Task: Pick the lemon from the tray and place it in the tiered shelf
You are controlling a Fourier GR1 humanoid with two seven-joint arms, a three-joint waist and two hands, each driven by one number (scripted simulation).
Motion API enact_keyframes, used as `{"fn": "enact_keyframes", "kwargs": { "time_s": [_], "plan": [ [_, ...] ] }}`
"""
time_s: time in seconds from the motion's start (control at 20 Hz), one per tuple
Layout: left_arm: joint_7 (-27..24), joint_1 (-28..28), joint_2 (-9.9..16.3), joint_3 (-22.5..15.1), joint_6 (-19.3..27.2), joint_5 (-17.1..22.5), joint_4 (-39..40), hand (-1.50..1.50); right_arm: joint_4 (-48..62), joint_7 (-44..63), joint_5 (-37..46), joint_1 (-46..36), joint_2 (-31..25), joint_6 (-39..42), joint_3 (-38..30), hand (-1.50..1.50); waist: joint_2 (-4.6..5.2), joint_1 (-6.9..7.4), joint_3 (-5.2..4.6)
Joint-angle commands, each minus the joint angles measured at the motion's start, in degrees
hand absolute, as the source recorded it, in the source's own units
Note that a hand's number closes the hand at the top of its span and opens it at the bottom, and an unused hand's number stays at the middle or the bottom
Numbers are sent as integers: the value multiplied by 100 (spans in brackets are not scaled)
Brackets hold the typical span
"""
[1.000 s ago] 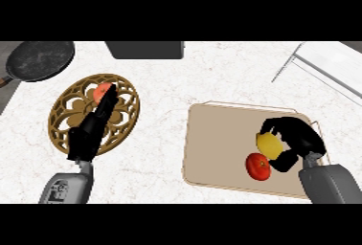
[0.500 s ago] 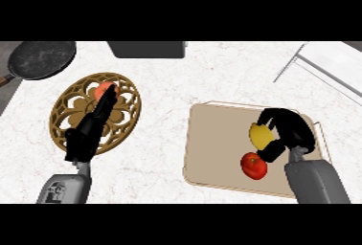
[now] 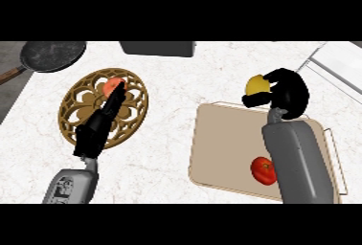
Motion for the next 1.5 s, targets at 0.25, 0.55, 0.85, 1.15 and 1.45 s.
{"fn": "enact_keyframes", "kwargs": {
  "time_s": [0.25,0.55,0.85,1.15,1.45],
  "plan": [
    [-192,62,16,80,114,-66,116,0,1019,2088,1369,-1834,73,-1756,681,150,-53,-83,-11],
    [-241,114,-41,55,160,-106,218,0,1204,2692,2659,-2781,73,-818,128,150,-89,-251,-14],
    [-51,43,220,375,-65,190,112,0,1251,2541,3381,-3188,-284,-586,-319,150,-85,-282,-8],
    [-141,176,182,210,-76,61,94,0,1160,2455,3954,-3457,-433,-92,-628,150,-91,-318,-6],
    [8,-56,103,242,74,2,162,0,1389,2072,4112,-3848,-902,10,-1101,150,-78,-318,-5]
  ]
}}
